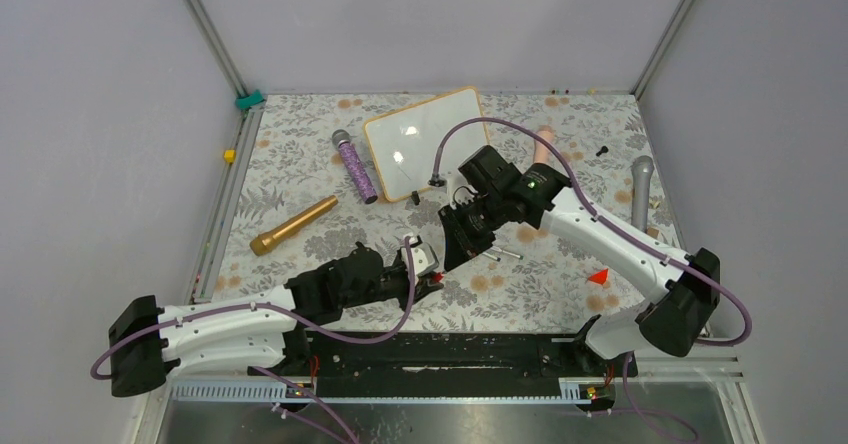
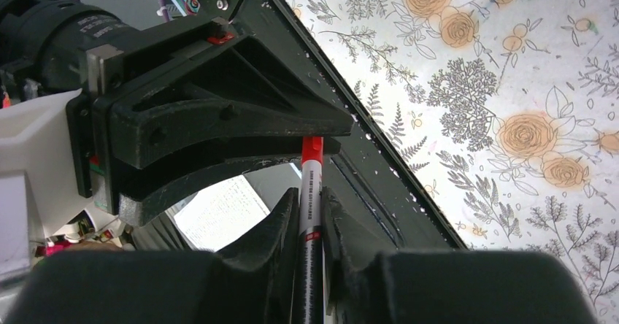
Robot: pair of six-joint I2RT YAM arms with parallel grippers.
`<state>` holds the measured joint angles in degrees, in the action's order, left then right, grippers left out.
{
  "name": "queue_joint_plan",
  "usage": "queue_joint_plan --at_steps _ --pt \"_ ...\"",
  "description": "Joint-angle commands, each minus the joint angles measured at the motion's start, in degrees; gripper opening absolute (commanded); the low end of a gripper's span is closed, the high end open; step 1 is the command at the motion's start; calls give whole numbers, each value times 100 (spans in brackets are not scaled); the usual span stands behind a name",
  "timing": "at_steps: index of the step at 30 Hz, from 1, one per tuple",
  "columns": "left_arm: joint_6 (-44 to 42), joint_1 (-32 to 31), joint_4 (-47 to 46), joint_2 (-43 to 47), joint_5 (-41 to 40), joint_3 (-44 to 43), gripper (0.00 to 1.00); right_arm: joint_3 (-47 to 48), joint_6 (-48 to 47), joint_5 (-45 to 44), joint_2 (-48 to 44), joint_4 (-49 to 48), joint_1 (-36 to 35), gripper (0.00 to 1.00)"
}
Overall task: Write a sentence on the whiteboard
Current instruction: Open the pen cap of the whiteboard marker, then place the pen cap at the center of the board.
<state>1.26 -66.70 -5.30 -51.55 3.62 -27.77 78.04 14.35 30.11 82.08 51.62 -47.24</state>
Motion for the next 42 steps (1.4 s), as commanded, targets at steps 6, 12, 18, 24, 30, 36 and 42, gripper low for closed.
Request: queue_joint_plan --at_steps 6,12,18,24,30,36,42 --pt "-77 -35 -368 -51 -198 -225 0 283 -392 -182 -13 320 -60 0" --pt "120 -36 -713 100 -339 297 0 352 -709 -353 -476 660 637 0" --pt "290 -36 -930 296 -570 822 0 238 -841 -328 -1027 690 1381 0" --pt "473 -36 -920 311 -753 882 0 148 -718 -382 -1117 553 1454 0" --pt "1587 57 -545 -19 -1773 561 0 -541 -120 -1621 -1635 -331 1463 0" --pt "3319 1017 835 -1573 -1007 -455 0 -1913 629 -2886 -3087 -1610 1462 0" --pt "3657 1483 937 -2793 40 -989 0 -2727 943 -3611 -4309 -1990 1464 0"
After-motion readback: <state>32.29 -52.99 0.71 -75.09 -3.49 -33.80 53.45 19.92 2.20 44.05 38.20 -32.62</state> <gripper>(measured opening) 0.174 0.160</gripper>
